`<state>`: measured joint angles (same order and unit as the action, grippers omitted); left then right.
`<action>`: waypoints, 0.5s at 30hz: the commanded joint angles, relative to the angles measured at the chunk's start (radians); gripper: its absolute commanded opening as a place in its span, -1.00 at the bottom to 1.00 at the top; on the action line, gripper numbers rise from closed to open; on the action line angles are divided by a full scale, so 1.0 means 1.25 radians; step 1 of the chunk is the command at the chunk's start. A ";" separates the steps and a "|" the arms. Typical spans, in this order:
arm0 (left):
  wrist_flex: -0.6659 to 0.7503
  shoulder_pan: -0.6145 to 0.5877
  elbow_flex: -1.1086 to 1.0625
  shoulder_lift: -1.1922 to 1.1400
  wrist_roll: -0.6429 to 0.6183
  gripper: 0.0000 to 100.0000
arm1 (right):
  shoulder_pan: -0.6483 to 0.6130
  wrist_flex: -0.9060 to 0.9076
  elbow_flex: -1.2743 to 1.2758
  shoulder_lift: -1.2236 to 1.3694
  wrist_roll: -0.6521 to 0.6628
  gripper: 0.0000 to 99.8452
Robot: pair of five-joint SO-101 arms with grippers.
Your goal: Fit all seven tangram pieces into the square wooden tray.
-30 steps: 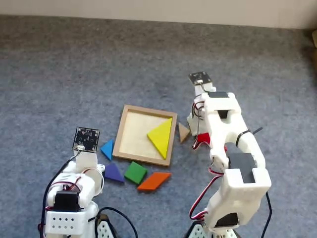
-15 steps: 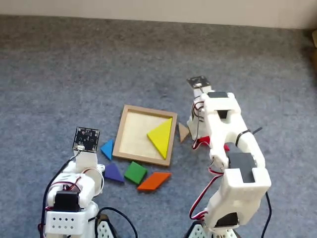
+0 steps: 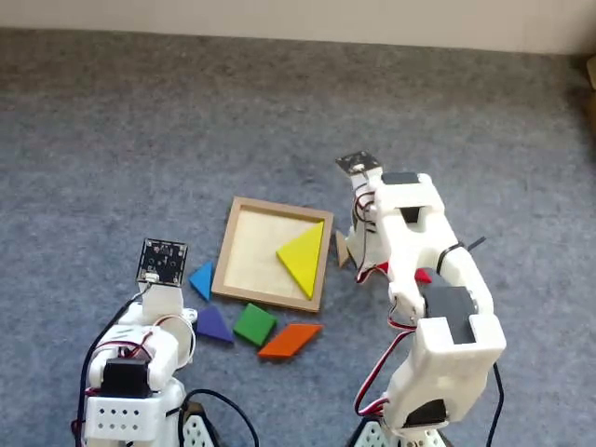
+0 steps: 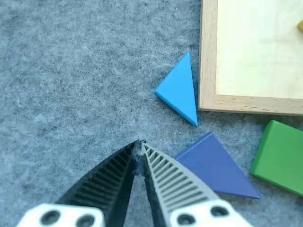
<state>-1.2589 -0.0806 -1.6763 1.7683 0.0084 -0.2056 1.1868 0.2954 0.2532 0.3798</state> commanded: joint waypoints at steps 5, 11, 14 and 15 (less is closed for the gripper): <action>-0.004 -0.008 -0.015 0.042 -0.004 -0.99 | 0.015 -0.002 -0.041 -0.009 0.012 -0.28; -0.004 -0.008 -0.015 0.042 -0.004 -0.99 | 0.037 -0.030 -0.042 0.010 0.012 -0.44; -0.004 -0.008 -0.015 0.042 -0.004 -0.99 | 0.040 -0.029 -0.044 0.037 0.012 -0.45; -0.004 -0.008 -0.015 0.042 -0.004 -0.99 | 0.040 -0.029 -0.044 0.045 0.012 -0.45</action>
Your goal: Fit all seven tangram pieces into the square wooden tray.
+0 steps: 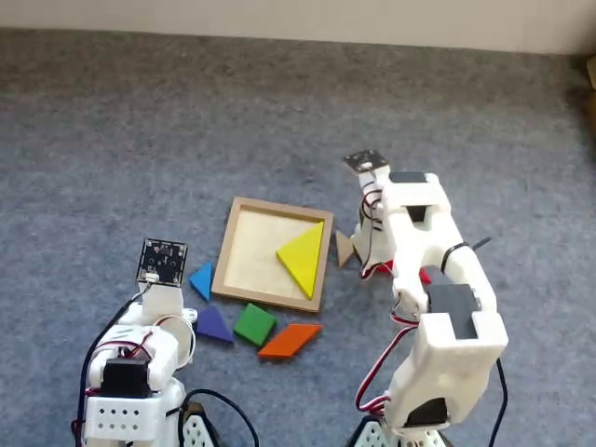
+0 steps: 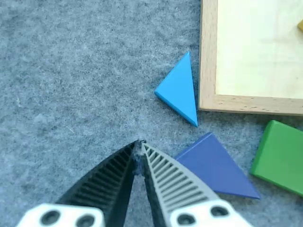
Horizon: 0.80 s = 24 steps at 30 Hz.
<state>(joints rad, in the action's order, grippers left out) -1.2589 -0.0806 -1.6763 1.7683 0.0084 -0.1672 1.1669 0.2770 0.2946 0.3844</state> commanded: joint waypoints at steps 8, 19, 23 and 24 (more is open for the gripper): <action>-0.004 -0.008 -0.015 0.042 -0.004 -0.99 | 0.021 -0.012 -0.029 0.017 0.009 -0.51; -0.004 -0.008 -0.015 0.042 -0.004 -0.99 | 0.026 0.039 -0.071 -0.020 0.009 -0.72; -0.004 -0.008 -0.015 0.042 -0.004 -0.99 | 0.026 0.039 -0.071 -0.079 0.009 -0.72; -0.004 -0.008 -0.015 0.042 -0.004 -0.99 | 0.026 0.039 -0.064 -0.090 0.009 -0.72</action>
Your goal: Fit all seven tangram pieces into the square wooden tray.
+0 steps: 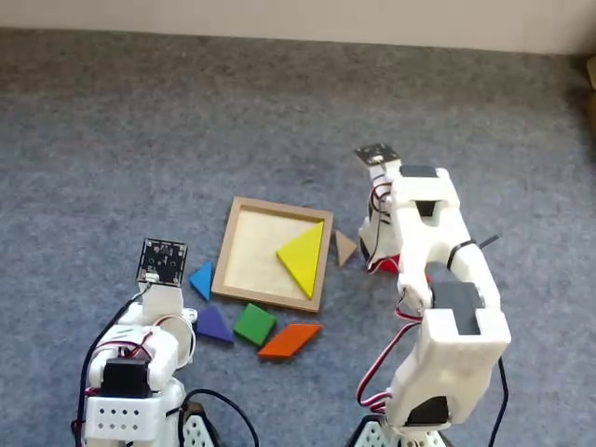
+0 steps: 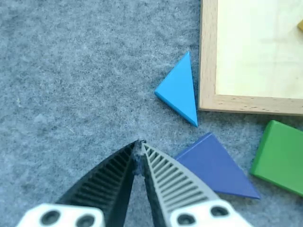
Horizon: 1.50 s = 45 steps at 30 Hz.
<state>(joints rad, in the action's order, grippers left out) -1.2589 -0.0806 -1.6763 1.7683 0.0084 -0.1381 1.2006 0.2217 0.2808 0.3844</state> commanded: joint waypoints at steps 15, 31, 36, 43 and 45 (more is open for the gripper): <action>-0.004 -0.008 -0.015 0.042 -0.004 -0.99 | -0.064 0.007 0.057 -0.271 0.009 -0.72; -0.004 -0.008 -0.015 0.042 -0.004 -0.99 | -0.195 -0.012 0.048 -0.307 0.007 -0.72; -0.004 -0.008 -0.015 0.042 -0.004 -0.99 | -0.247 -0.090 0.053 -0.303 0.007 -0.72; -0.004 -0.008 -0.015 0.042 -0.004 -0.99 | -0.314 -0.218 0.055 -0.303 0.009 -0.72; -0.004 -0.008 -0.015 0.042 -0.004 -0.99 | -0.337 -0.250 0.056 -0.301 0.009 -0.72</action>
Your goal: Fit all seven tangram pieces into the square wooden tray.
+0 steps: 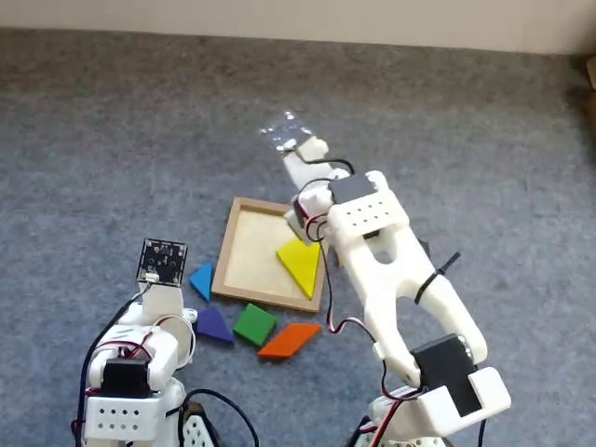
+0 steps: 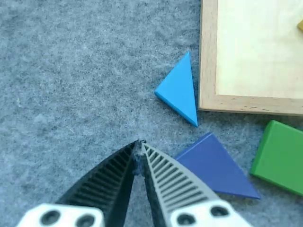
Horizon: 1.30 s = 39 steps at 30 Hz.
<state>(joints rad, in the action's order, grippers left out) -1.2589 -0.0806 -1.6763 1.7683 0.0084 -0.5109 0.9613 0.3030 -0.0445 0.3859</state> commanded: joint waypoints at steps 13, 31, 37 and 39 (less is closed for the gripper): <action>-0.004 -0.008 -0.015 0.042 -0.004 -0.99 | -0.154 -0.105 0.052 -0.039 0.178 -0.72; -0.004 -0.008 -0.015 0.042 -0.004 -0.99 | -0.149 -0.196 0.085 0.080 0.274 -0.72; -0.004 -0.008 -0.015 0.042 -0.004 -0.99 | -0.122 -0.143 -0.020 0.152 0.273 -0.72; -0.004 -0.008 -0.015 0.042 -0.004 -0.99 | -0.121 -0.138 -0.031 0.155 0.273 -0.72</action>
<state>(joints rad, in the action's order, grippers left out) -1.2589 -0.0806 -1.6763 1.7683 0.0084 -0.6828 0.7710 0.3460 0.1672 0.7173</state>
